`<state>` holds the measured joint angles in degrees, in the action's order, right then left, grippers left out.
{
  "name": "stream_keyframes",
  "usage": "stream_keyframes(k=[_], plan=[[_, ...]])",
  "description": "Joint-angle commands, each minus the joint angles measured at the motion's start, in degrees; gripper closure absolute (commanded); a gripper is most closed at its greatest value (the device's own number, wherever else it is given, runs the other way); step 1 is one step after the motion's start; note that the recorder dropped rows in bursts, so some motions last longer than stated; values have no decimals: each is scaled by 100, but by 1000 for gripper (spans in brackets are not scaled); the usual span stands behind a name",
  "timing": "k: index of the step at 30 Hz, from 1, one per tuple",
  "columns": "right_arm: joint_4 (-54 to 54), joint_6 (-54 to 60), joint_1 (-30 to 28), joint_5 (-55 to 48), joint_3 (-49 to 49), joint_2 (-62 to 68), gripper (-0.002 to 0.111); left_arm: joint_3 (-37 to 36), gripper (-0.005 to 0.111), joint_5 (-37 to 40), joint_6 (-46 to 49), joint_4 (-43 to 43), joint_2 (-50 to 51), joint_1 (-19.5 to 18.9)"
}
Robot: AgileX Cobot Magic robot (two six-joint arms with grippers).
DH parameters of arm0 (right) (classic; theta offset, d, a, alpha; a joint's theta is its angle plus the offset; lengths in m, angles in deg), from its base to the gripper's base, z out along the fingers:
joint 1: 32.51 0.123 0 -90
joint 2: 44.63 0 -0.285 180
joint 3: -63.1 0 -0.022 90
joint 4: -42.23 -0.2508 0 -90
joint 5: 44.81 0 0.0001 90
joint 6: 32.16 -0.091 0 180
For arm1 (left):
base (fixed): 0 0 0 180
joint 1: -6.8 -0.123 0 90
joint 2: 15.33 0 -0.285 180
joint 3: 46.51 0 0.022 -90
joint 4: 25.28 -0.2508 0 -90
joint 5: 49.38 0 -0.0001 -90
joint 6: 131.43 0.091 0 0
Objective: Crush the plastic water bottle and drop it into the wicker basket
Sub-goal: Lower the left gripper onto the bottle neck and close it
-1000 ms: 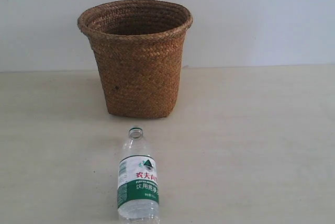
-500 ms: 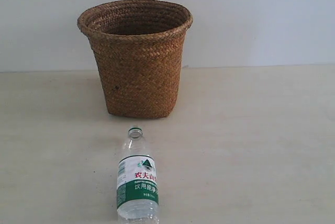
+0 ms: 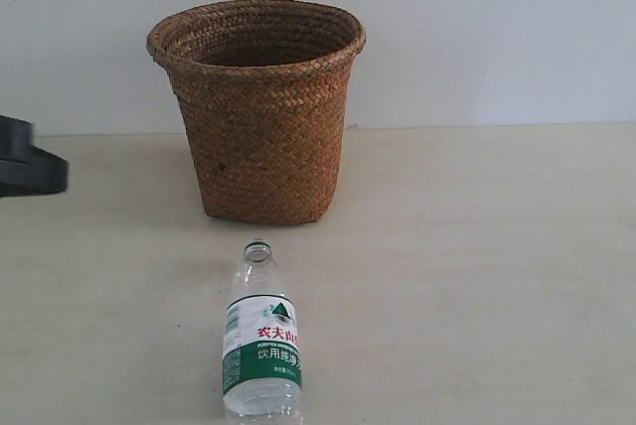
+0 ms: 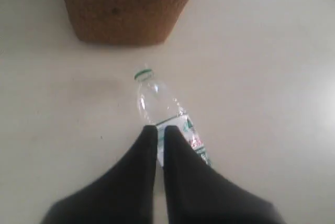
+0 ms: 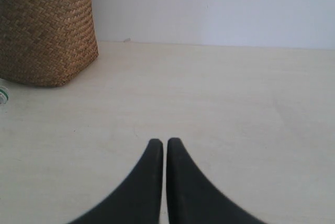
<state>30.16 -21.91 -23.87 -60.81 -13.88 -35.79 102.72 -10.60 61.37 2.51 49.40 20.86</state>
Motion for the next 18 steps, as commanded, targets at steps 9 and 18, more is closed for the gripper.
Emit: stream_keyframes(k=[9,18], plan=[[39,14,-15,8,-24,-37,108,1346,52,111,287,1135,3644,-14],[39,14,-15,8,-24,-37,108,2299,50,351,977,2127,5092,129]])
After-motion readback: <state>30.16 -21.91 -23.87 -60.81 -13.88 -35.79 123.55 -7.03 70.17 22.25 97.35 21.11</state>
